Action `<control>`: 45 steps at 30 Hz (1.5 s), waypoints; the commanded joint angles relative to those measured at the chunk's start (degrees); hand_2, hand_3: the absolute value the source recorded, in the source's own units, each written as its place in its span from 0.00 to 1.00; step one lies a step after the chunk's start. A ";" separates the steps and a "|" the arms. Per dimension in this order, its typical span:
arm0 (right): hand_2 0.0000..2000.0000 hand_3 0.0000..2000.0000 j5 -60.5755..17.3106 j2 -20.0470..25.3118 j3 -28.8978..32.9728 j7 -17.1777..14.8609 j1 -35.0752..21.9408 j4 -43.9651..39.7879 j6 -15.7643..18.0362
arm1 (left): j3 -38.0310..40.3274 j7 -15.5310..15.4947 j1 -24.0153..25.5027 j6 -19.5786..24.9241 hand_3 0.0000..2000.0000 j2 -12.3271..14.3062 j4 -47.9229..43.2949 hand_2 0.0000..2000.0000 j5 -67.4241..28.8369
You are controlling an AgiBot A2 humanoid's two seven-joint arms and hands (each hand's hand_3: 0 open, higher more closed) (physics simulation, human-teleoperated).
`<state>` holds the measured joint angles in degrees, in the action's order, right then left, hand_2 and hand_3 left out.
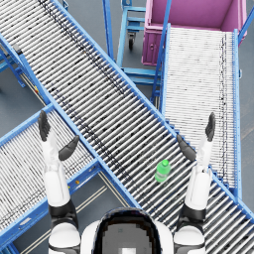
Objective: Pick up the oil and place it on the left assembly line, put the cola on the right, and keep Sprite still
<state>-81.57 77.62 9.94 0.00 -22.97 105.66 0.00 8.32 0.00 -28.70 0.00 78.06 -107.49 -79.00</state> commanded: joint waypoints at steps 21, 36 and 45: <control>0.00 0.00 0.00 0.59 0.06 0.00 0.80 0.04 0.00 | 0.19 0.00 0.64 0.00 0.00 0.38 -0.57 0.00 0.00; 0.00 0.00 0.00 0.55 0.52 0.00 -0.02 0.01 0.00 | 0.56 0.00 0.22 0.00 0.00 0.41 -0.44 0.00 0.00; 0.00 0.00 0.00 0.87 0.60 0.00 0.65 0.12 0.00 | 0.43 0.00 0.01 0.00 0.00 0.41 -1.16 0.00 0.00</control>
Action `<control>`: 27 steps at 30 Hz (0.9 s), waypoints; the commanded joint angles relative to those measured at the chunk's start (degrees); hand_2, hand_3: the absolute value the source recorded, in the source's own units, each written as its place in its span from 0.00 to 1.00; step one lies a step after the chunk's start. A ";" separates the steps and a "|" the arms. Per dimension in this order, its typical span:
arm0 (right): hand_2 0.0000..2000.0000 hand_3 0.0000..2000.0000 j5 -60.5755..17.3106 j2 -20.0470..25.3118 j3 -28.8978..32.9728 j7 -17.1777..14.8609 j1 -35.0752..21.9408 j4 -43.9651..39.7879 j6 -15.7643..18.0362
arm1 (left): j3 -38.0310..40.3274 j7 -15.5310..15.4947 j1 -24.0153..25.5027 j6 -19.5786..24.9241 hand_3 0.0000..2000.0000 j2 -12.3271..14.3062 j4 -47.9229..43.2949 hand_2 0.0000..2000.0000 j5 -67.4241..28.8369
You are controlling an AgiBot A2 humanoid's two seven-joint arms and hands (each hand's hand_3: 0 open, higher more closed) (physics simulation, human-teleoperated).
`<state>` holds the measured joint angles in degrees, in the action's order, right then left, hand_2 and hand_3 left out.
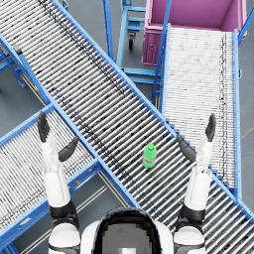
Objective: Pick up the oil and place it on the left assembly line, put the cola on the right, and keep Sprite still
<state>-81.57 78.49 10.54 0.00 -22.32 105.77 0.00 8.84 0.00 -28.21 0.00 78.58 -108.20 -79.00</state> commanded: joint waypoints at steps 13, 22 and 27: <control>0.00 0.00 0.00 -0.16 -1.33 0.00 -1.25 0.17 0.00 | 0.75 0.00 -0.26 0.00 0.00 0.04 0.08 0.00 0.00; 0.00 0.00 0.00 -0.01 -0.20 0.00 -1.18 0.47 0.00 | 0.30 0.00 -0.67 0.00 0.00 0.02 0.26 0.00 0.00; 0.00 0.00 0.00 0.25 -0.31 0.00 -0.47 0.32 0.00 | 0.54 0.00 -0.58 0.00 0.00 0.08 0.13 0.00 0.00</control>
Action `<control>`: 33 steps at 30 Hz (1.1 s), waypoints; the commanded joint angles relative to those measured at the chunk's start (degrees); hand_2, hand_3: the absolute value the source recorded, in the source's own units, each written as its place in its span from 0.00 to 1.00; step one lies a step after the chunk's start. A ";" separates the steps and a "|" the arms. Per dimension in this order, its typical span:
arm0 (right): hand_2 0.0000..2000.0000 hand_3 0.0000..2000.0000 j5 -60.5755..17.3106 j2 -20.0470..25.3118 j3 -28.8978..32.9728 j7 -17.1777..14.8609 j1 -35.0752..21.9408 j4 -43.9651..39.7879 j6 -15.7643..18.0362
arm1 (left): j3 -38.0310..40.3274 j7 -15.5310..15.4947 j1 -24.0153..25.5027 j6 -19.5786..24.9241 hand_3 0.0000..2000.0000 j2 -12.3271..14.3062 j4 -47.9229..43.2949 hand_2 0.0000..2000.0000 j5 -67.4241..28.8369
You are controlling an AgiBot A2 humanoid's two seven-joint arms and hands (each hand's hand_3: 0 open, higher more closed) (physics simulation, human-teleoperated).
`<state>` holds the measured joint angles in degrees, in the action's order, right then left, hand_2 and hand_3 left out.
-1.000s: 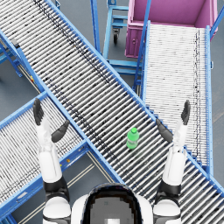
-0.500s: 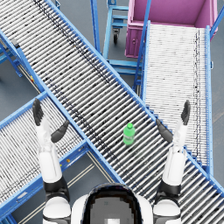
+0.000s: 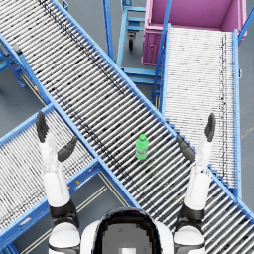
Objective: Pick up the oil and place it on the left assembly line, put the cola on the right, and keep Sprite still
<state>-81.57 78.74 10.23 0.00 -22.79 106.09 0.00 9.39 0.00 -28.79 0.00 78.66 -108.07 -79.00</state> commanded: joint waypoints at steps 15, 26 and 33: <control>0.00 0.00 0.00 0.06 0.43 0.00 -0.24 -0.14 0.00 | -0.34 0.00 0.56 0.00 0.00 0.26 -0.68 0.00 0.00; 0.00 0.00 0.00 -0.01 0.28 0.00 -0.93 0.19 0.00 | -0.52 0.00 -0.21 0.00 0.00 0.13 -1.18 0.00 0.00; 0.00 0.00 0.77 -0.02 -0.65 -0.19 0.03 -0.35 0.18 | -1.19 0.19 1.06 -0.19 0.00 0.10 -0.89 0.00 0.69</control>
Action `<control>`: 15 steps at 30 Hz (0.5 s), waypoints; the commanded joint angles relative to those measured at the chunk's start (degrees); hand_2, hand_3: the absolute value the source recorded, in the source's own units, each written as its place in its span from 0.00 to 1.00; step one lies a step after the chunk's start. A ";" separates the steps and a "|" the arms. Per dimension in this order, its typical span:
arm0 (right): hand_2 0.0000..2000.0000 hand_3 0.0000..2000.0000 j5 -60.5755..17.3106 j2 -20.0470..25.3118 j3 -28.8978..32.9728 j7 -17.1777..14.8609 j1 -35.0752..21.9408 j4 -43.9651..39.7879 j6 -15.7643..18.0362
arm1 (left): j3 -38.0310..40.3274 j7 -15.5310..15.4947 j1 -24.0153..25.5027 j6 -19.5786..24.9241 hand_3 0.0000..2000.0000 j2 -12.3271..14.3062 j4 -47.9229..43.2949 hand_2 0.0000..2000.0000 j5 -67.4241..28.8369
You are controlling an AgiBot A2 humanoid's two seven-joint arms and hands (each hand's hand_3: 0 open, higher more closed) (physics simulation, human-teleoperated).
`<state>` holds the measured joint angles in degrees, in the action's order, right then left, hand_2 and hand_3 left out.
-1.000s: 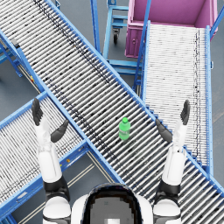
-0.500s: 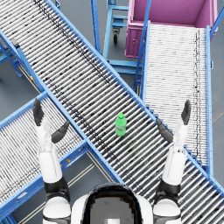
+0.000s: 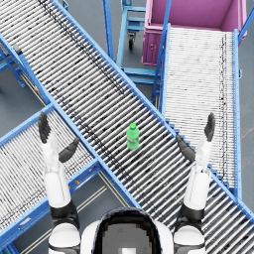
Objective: Pick up the oil and place it on the left assembly line, put the cola on the right, and keep Sprite still
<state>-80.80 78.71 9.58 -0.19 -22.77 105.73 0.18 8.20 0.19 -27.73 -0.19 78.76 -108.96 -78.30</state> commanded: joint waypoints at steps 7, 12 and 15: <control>0.00 0.00 5.89 -2.34 -5.28 -1.40 1.79 -0.72 1.39 | -4.95 1.40 3.06 -1.40 0.00 -2.36 1.53 0.00 5.27; 0.00 0.00 10.85 -4.38 -9.75 -2.58 3.05 -1.31 2.55 | -9.12 2.58 5.36 -2.58 0.00 -4.41 2.80 0.00 9.70; 0.00 0.00 13.87 -5.62 -12.47 -3.30 3.80 -1.67 3.27 | -11.66 3.29 6.75 -3.30 0.00 -5.66 3.57 0.00 12.40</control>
<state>-65.92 72.67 -3.79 -3.73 -18.72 103.95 3.69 -4.31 3.72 -20.52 -3.73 72.69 -105.13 -65.01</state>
